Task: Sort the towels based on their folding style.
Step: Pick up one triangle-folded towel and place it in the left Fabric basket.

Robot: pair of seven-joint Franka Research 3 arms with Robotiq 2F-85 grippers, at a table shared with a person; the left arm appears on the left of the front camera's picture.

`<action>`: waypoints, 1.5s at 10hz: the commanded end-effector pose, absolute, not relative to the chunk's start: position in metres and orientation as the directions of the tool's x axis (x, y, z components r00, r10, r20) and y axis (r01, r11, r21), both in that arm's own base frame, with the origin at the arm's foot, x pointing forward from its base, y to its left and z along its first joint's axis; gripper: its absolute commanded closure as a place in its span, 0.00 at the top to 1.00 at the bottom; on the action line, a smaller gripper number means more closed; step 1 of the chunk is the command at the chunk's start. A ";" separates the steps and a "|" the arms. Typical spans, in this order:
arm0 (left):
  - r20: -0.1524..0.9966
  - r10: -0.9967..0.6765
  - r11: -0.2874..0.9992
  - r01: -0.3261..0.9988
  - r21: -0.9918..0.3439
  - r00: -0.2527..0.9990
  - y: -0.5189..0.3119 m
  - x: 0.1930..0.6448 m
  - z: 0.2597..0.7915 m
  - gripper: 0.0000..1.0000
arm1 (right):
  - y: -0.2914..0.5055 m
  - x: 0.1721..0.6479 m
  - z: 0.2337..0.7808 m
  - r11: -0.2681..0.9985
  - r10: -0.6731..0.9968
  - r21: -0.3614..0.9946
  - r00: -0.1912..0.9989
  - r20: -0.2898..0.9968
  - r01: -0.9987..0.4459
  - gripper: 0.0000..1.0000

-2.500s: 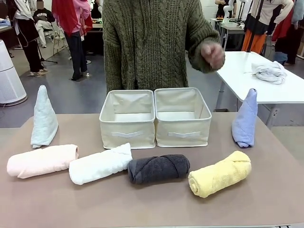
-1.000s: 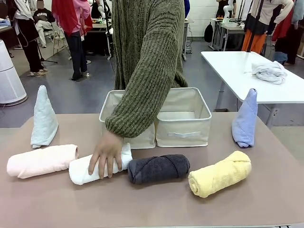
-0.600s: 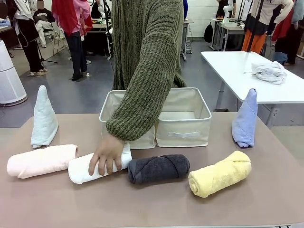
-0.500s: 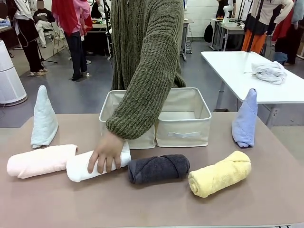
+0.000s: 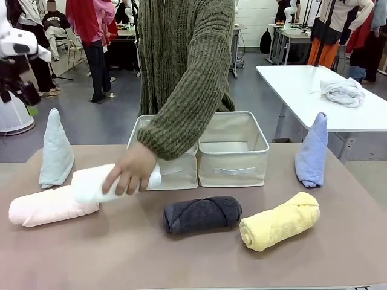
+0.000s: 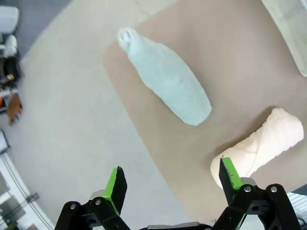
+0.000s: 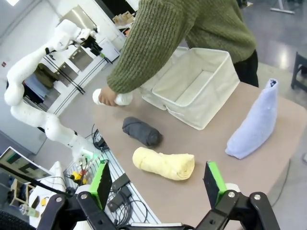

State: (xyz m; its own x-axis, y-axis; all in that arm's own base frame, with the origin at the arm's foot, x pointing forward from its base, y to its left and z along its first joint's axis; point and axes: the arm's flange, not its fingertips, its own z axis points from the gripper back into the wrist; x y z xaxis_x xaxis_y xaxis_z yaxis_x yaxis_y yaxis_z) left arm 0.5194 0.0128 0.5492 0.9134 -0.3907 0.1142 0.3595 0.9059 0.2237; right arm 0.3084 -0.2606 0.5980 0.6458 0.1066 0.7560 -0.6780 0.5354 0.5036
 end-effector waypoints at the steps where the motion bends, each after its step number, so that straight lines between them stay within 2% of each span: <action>1: 0.141 -0.330 0.943 0.319 0.091 0.934 0.032 0.541 0.558 1.00 | -0.263 0.311 0.600 0.519 0.096 0.497 0.626 0.774 -0.695 1.00; 2: 0.114 -0.391 0.906 0.359 0.224 0.913 0.013 0.519 0.549 1.00 | -0.263 0.311 0.600 0.519 0.096 0.497 0.626 0.774 -0.695 1.00; 9: 0.118 -0.389 0.910 0.360 0.206 0.914 0.011 0.524 0.553 1.00 | -0.263 0.311 0.600 0.519 0.096 0.497 0.626 0.774 -0.695 1.00; 10: 0.122 -0.399 0.913 0.382 0.143 0.909 0.013 0.544 0.542 1.00 | -0.263 0.311 0.600 0.519 0.096 0.497 0.626 0.774 -0.695 1.00; 13: 0.170 -0.236 0.972 0.233 0.035 0.957 0.017 0.615 0.506 1.00 | -0.263 0.311 0.600 0.519 0.096 0.497 0.626 0.774 -0.695 1.00; 15: 0.181 -0.099 0.992 0.082 0.101 0.978 0.014 0.654 0.485 1.00 | -0.263 0.311 0.600 0.519 0.096 0.497 0.626 0.774 -0.695 1.00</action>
State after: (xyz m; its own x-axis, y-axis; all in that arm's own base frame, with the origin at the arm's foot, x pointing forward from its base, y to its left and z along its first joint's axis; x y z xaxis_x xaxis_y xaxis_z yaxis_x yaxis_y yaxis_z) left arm 0.6332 0.0198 0.4797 0.9691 -0.1803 0.1682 0.1727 0.9832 0.0588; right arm 0.3083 -0.2606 0.5981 0.6461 0.1072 0.7557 -0.6779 0.5356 0.5036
